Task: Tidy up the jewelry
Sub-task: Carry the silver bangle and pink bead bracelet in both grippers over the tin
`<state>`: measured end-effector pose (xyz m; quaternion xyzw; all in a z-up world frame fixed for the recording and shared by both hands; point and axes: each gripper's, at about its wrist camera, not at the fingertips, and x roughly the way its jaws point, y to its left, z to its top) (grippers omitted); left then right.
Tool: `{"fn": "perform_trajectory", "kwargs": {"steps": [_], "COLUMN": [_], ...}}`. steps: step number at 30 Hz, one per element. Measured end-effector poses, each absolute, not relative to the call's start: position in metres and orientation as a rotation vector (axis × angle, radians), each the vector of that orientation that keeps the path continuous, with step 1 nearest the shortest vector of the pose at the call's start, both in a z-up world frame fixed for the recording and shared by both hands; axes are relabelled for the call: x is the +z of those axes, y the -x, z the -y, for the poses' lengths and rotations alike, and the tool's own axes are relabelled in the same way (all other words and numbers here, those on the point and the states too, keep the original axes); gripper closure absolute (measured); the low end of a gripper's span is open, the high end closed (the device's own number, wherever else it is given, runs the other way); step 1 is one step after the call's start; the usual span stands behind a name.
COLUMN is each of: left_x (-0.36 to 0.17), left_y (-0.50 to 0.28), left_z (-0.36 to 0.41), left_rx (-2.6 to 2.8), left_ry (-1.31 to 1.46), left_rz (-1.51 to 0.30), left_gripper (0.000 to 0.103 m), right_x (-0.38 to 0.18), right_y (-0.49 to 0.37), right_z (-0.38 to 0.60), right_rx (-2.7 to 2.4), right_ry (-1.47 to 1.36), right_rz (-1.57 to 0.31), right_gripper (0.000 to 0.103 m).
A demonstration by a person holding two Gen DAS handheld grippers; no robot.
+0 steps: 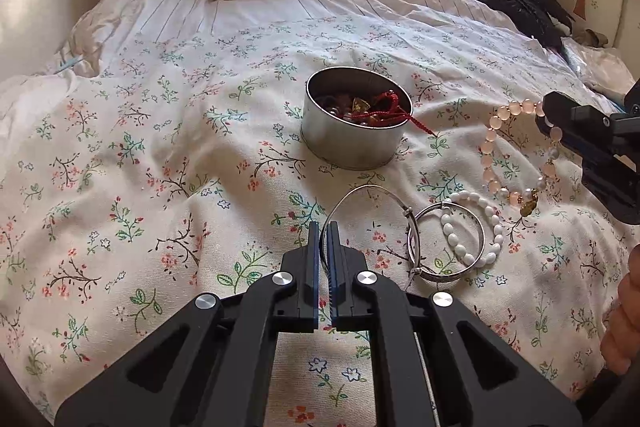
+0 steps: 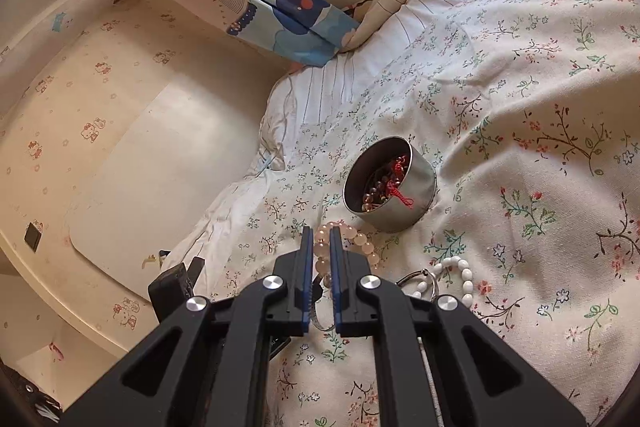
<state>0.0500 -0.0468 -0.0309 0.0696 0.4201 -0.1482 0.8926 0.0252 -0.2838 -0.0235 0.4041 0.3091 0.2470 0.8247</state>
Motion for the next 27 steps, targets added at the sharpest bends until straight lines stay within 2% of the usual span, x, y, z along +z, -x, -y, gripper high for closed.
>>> {"fn": "perform_trajectory", "kwargs": {"steps": [27], "left_x": [-0.001], "left_y": [-0.047], "left_z": [0.042], "left_rx": [-0.328], "left_ry": [-0.06], "left_rz": [-0.733], "left_gripper": [0.099], "right_x": [-0.01], "right_y": [-0.028], "right_z": [0.29], "right_rx": [0.579], "right_ry": [-0.891], "right_rz": [-0.547], "right_gripper": [0.094]}}
